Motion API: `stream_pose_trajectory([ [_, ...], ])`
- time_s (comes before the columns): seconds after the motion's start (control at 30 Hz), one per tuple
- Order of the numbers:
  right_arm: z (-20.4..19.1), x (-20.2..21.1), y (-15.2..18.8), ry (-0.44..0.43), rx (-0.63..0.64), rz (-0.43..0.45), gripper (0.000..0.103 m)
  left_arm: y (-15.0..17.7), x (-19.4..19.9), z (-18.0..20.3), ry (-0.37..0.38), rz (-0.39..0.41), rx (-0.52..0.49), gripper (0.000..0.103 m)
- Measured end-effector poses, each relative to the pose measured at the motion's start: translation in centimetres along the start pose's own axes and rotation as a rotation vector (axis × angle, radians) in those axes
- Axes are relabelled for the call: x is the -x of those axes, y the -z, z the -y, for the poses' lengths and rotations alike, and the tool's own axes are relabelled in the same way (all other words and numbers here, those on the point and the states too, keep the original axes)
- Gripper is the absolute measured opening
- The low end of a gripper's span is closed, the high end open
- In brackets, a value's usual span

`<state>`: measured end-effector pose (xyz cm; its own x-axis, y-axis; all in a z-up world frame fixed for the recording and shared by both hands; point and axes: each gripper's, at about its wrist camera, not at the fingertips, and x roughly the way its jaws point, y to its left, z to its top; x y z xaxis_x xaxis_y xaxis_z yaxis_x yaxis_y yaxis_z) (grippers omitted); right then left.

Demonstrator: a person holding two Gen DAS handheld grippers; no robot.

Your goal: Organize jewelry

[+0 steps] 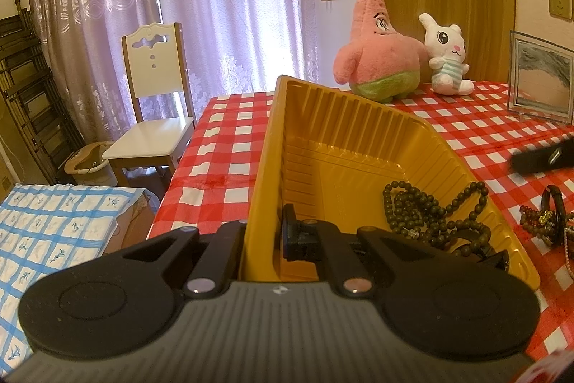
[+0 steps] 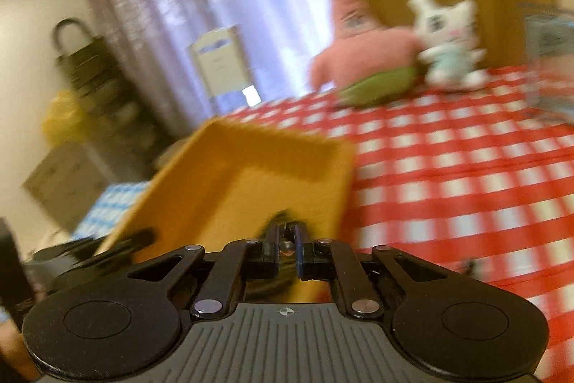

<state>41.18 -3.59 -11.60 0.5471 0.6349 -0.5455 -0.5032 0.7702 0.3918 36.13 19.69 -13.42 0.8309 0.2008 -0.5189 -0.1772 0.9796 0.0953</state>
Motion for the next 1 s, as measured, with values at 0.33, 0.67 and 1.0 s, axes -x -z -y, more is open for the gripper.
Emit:
stream_pose_trajectory([
  [0.33, -4.7, -5.9, 1.0, -0.021, 0.09, -0.094, 0.011, -0.1, 0.0, 0.1, 0.004, -0.001, -0.004, 0.004],
  [0.67, -1.7, 0.7, 2.5, 0.024, 0.078, 0.003, 0.041, -0.1, -0.1, 0.0, 0.007, -0.001, -0.001, 0.004],
  [1.0, 6.8, 4.5, 6.5, 0.342, 0.108, -0.085, 0.041, 0.0, -0.2, -0.1, 0.007, -0.002, -0.003, 0.004],
])
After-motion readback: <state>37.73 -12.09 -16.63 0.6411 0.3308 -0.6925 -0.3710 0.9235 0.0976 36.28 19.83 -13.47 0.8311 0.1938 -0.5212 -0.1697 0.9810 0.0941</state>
